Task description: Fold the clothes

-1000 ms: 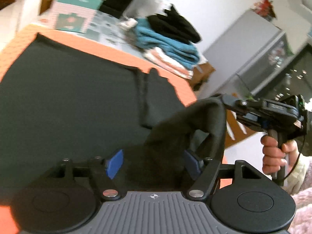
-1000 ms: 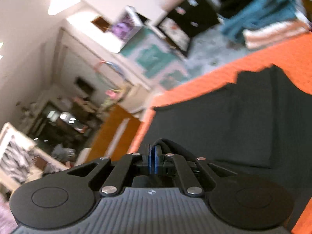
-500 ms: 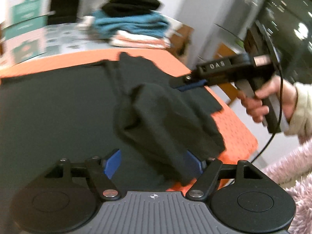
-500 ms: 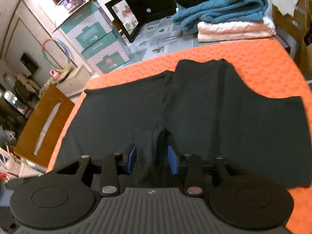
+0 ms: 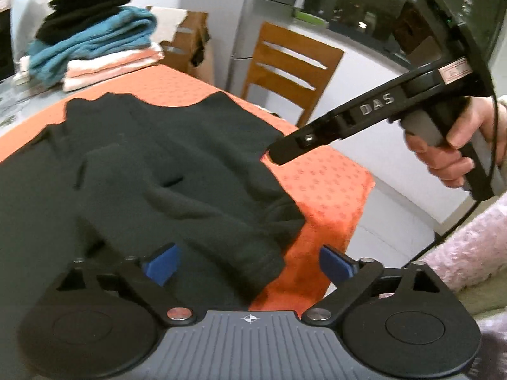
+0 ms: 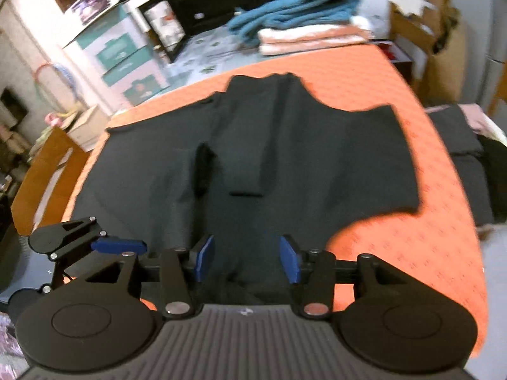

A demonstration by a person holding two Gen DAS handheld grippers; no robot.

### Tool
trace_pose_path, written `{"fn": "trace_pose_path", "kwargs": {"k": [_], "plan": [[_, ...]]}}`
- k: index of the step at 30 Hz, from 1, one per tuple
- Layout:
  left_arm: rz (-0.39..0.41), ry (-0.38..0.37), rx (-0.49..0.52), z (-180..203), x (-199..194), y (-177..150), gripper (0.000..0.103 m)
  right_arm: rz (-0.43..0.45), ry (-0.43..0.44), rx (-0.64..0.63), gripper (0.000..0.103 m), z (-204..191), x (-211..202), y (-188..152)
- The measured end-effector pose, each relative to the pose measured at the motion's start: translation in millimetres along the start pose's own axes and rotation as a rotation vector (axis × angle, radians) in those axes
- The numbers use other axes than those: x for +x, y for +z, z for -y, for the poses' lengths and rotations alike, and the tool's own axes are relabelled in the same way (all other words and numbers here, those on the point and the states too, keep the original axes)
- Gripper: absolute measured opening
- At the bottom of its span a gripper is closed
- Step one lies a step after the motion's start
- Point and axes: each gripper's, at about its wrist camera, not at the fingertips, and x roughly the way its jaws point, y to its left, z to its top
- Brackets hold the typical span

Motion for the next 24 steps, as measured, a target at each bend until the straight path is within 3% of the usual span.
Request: {"fn": "trace_pose_path", "kwargs": {"k": [3,5,7,10,16,24], "plan": [[-0.029,0.033,0.018,4,14,0,0.093,0.013,-0.044,0.040,0.053,13,-13,-14],[-0.032,0.060,0.028,5,17,0,0.072,0.017,-0.067,0.060,0.053,20,-19,-22],[-0.023,0.050,0.007,1,15,2,0.036,0.012,-0.085,0.071,0.053,23,-23,-30],[0.001,0.034,-0.028,-6,8,5,0.010,0.006,-0.105,0.080,0.053,27,-25,-39],[0.089,0.061,-0.128,-31,-27,25,0.008,0.001,-0.105,0.086,0.053,28,-23,-44],[0.204,0.177,-0.175,-97,-64,97,0.008,-0.005,-0.101,0.098,0.053,25,-14,-45]]}}
